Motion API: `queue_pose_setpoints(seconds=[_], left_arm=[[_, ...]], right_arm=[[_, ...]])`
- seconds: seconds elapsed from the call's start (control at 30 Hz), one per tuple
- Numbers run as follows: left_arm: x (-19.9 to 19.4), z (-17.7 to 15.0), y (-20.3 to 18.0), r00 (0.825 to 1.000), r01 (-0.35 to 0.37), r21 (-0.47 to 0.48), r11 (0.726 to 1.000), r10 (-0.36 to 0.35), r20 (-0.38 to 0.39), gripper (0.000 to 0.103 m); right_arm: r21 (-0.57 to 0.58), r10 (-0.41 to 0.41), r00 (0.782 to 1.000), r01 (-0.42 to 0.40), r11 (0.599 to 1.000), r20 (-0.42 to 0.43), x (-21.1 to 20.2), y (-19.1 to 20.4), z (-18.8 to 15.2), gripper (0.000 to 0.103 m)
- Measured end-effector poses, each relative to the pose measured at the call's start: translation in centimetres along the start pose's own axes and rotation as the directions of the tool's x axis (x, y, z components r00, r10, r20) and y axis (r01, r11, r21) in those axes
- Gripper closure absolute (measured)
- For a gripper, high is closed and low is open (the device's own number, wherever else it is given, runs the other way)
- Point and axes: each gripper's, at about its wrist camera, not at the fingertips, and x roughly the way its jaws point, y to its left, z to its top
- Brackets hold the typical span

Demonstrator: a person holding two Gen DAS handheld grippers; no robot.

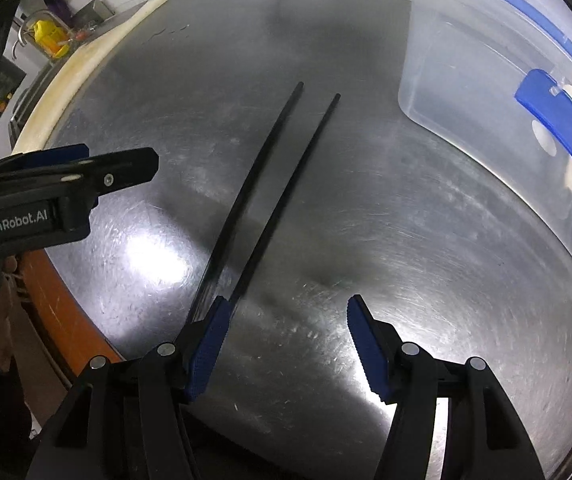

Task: Organize utensils
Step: 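Close the right tool on one black chopstick and lift it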

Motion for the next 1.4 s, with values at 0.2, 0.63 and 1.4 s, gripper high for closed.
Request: queue_pose_setpoints(seconds=[0.2,0.63,1.4], left_arm=[[0.4,-0.1,0.4,1.000,0.005,-0.006,1.000,-0.005,-0.013,0.010],[0.8,-0.3,2.2,0.999,0.028,-0.078,0.997,-0.029,-0.017,0.010],[1.5,-0.8,3.9,0.997,0.061,-0.134,0.989,-0.066,-0.034,0.010]], right_arm=[[0.011,-0.011,1.000,0.011,1.000,-0.001,0.2,0.8,0.2,0.041],[0.047,0.022,1.000,-0.021,0.999,-0.016,1.7,1.8,1.1,0.041],[-0.084,-0.140,0.989,0.136,0.987,-0.041,5.4,3.3,0.5,0.042]])
